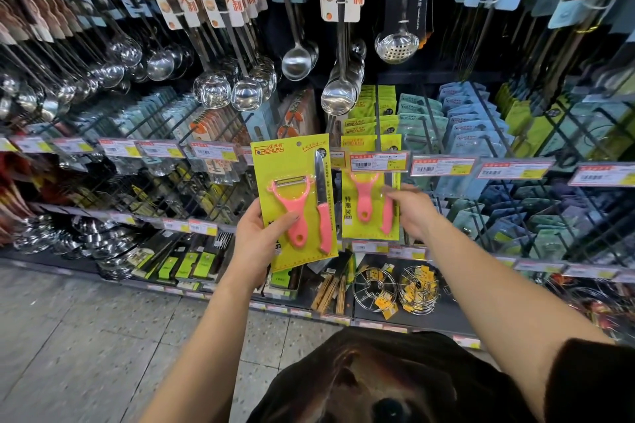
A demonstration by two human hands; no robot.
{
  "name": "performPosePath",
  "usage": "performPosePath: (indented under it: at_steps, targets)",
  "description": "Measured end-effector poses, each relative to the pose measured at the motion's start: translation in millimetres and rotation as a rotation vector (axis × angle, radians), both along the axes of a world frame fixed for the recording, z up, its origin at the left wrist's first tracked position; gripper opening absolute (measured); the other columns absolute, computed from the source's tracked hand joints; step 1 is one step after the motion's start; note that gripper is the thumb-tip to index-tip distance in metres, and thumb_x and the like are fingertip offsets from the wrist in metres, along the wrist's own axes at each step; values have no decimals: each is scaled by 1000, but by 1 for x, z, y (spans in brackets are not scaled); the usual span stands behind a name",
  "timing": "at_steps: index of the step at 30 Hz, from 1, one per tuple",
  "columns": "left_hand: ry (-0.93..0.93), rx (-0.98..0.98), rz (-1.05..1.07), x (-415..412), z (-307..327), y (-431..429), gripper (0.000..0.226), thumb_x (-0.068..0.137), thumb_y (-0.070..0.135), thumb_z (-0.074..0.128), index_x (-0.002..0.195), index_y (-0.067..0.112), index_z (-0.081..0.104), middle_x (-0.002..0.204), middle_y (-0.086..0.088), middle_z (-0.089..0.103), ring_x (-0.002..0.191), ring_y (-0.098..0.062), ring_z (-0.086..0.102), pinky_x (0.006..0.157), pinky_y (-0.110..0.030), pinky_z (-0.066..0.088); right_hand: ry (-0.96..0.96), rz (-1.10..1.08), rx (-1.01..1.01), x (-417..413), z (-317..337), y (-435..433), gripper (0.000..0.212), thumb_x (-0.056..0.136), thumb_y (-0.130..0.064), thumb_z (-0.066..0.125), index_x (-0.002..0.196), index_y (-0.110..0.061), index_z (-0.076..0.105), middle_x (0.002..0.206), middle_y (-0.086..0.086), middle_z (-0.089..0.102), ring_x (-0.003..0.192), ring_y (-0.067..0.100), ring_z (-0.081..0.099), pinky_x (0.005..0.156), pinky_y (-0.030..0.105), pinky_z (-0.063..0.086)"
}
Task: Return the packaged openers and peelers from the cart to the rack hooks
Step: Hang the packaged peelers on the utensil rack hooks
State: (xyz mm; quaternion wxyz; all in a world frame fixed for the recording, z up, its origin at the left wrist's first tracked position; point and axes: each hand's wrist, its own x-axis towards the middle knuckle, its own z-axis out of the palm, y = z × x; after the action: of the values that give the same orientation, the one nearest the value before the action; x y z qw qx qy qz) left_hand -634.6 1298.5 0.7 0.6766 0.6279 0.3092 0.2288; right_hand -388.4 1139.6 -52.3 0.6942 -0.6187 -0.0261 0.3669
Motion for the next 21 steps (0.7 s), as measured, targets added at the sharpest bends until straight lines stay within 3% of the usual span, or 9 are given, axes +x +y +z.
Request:
performPosePath:
  at_steps: [3,6,9,11,14,18,19,21]
  targets:
    - [17,-7,-21,-2,-3,-5,28,91,3,74,116,14,67,105,-9,81,96,-28,79,81,-43,64,-45,-13,-133,14,2,10,78,86,-42,76,148,-12,41,154,6,46,143,31,40,119,57,25]
    - [34,-42,-48,-8,-10,-10,29,92,1,73,119,9,66,104,-10,81,92,-26,79,72,-37,65,-77,21,-304,13,-4,12,87,86,-52,74,151,-10,35,154,10,46,141,32,44,117,50,31]
    - [64,-63,-109,-13,-21,-15,25,91,4,73,115,7,67,101,-12,80,88,-28,78,75,-42,65,-70,34,-374,-5,-14,6,67,96,-27,66,151,-4,35,149,14,49,135,32,49,106,43,41]
    - [98,-87,-134,-10,-27,-22,23,90,2,73,112,10,69,96,-10,80,85,-26,78,75,-41,65,-15,79,-274,-22,-12,0,44,100,-9,53,143,-4,46,140,13,59,120,28,62,90,38,51]
    - [151,-116,-175,0,-35,-31,23,93,-2,70,112,11,69,92,-3,81,85,-18,78,70,-29,62,142,189,9,-42,1,-13,41,97,0,41,135,-6,54,130,13,67,110,28,67,96,42,54]
    - [209,-108,-219,19,-36,-39,28,93,5,74,119,3,66,96,-8,80,90,-23,75,82,-37,63,108,266,97,-42,15,-21,39,98,-13,52,136,-6,57,136,17,64,121,39,62,110,54,43]
    - [225,-82,-245,25,-36,-40,27,93,8,74,119,5,66,94,-6,79,87,-19,75,81,-35,62,55,275,72,-41,17,-24,35,96,-13,59,130,-7,59,133,18,66,116,40,64,108,55,44]
    - [260,-9,-291,37,-33,-44,26,94,11,74,118,10,63,94,1,76,81,-4,74,70,-17,57,-53,241,0,-38,20,-29,31,91,-11,69,120,-4,60,116,27,67,96,33,67,97,57,52]
